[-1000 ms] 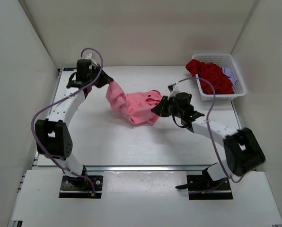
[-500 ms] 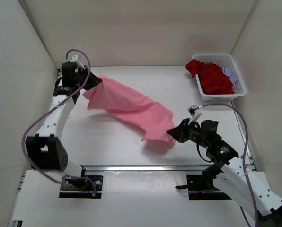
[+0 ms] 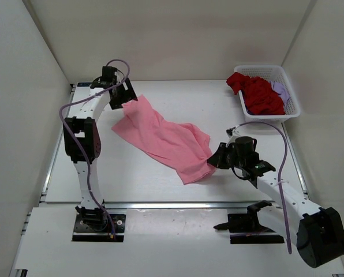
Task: Fold and stack the t-shirts
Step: Flatten out the tshirt
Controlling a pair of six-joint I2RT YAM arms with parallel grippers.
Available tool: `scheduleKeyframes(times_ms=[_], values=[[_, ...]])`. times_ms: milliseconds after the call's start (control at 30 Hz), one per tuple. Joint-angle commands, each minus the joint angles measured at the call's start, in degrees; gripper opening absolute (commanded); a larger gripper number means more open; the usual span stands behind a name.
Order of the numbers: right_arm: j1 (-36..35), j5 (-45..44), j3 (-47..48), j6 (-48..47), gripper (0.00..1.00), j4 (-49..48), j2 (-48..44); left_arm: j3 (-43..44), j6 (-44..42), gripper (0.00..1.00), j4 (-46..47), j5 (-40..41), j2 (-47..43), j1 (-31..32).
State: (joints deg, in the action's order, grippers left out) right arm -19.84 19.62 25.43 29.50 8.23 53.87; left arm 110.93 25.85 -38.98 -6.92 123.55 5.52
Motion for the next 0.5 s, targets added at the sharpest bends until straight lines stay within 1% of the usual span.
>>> scheduleKeyframes(times_ms=[0,33,67,100,133,167,200,233,267,300,367,467], values=[[-0.29,-2.66,2.09,-1.72,0.00,-5.67,1.42,-7.27,0.96,0.97,2.58,1.72,-8.05,-2.70],[0.40,-2.13,1.91,-1.46,0.00,-5.85,0.63,-11.05,0.70,0.99,3.29,1.82,-10.84,-2.79],[1.37,-1.69,1.21,-1.02,0.00,-6.29,0.36,-12.74,0.52,0.99,4.08,2.60,-13.65,-3.14],[2.16,-0.90,0.33,-0.58,0.00,-6.82,-1.03,-16.85,0.43,0.99,5.39,2.96,-14.99,-3.23],[2.43,-0.90,-1.51,-0.32,0.00,-6.91,-2.35,-22.37,0.78,0.99,6.80,3.48,-18.48,-3.58],[3.22,0.06,-2.39,0.55,0.00,-7.52,-4.02,-28.61,1.83,0.99,9.77,3.40,-21.65,-3.67],[3.83,1.20,-3.19,1.00,0.00,-7.61,-4.47,-31.80,2.54,0.95,13.02,4.71,-24.47,-4.54],[4.01,1.74,-4.33,1.35,0.00,-7.96,-5.25,-37.40,4.11,0.69,14.53,4.89,-25.45,-5.16],[4.19,1.91,-5.21,1.61,0.00,-7.88,-5.87,-41.72,6.13,0.48,17.25,4.64,-26.50,-7.17],[3.84,2.35,-5.74,1.97,0.00,-7.79,-6.23,-43.07,7.02,0.46,19.10,4.02,-26.17,-8.58],[2.62,1.74,-6.01,1.36,0.00,-7.97,-6.76,-45.10,9.21,0.47,19.65,1.48,-23.63,-9.82],[1.38,1.56,-6.36,1.18,0.00,-7.96,-6.75,-44.66,11.41,0.43,21.13,1.73,-20.81,-10.79]])
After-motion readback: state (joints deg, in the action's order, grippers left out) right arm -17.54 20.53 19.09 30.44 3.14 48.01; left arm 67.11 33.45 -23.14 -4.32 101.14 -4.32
